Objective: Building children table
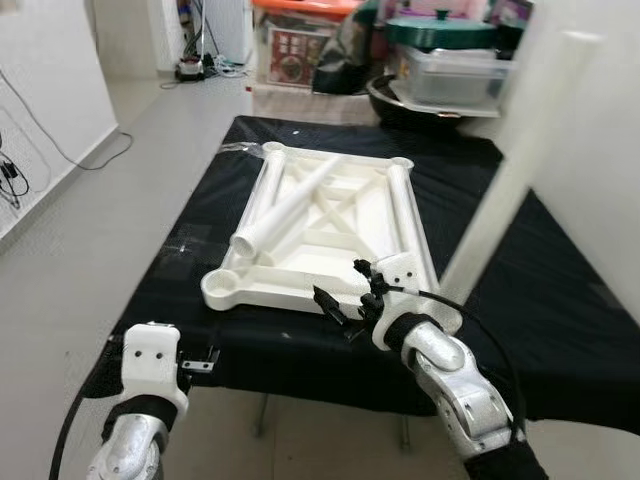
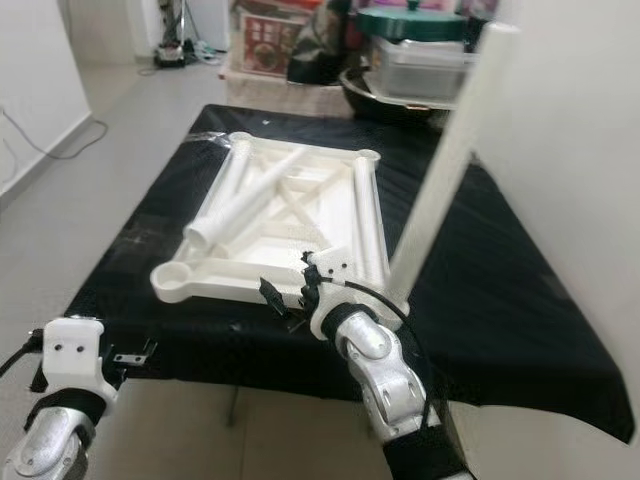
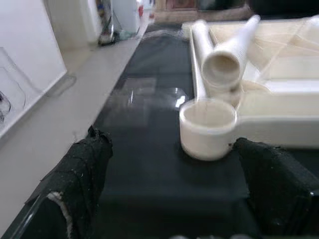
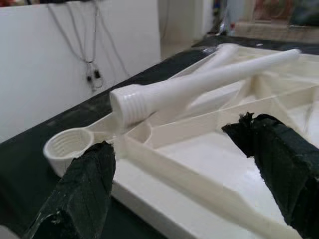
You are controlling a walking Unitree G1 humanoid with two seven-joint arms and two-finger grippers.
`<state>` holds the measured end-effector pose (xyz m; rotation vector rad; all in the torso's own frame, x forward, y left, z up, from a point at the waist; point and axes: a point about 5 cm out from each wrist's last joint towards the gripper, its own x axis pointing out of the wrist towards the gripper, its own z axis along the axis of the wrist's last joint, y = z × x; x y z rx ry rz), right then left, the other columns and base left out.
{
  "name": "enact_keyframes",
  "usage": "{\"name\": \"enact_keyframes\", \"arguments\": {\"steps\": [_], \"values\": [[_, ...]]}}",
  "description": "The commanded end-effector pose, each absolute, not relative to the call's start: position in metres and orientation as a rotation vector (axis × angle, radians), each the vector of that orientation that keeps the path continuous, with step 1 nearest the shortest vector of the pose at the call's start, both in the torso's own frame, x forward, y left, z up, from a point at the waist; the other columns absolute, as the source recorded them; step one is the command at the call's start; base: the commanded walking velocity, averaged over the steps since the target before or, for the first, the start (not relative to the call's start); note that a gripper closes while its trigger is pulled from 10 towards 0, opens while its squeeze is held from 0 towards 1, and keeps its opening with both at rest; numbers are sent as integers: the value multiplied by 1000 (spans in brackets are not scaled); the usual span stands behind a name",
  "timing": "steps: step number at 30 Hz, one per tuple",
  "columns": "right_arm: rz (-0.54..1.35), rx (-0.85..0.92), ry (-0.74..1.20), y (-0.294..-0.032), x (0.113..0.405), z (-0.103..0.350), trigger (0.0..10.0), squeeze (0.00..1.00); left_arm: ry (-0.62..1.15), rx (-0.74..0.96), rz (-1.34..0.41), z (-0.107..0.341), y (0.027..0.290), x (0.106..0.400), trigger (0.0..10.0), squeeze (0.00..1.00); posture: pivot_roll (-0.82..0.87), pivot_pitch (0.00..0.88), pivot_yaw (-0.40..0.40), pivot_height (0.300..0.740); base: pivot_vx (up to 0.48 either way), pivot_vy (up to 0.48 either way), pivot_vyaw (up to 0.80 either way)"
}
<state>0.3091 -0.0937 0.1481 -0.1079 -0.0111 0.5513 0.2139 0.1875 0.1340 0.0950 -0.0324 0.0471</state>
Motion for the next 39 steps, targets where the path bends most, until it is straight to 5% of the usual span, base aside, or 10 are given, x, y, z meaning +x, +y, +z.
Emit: {"name": "enact_keyframes", "arguments": {"steps": [1,11,18,39], "values": [[505,-110,25,-102,311,141,10000,0,-41,108,42,137,185,213,10000,0,136,0,-117,740,0,0,0],[426,-65,48,-100,319,141,10000,0,-72,120,-22,147,174,225,10000,0,74,0,-65,740,0,0,0],[419,-24,48,-101,322,146,10000,0,-103,111,-46,156,170,227,10000,0,79,0,-68,740,0,0,-631],[470,-84,-1,-92,327,151,10000,0,-134,118,-67,166,154,240,10000,0,104,0,-87,740,0,64,0]]}}
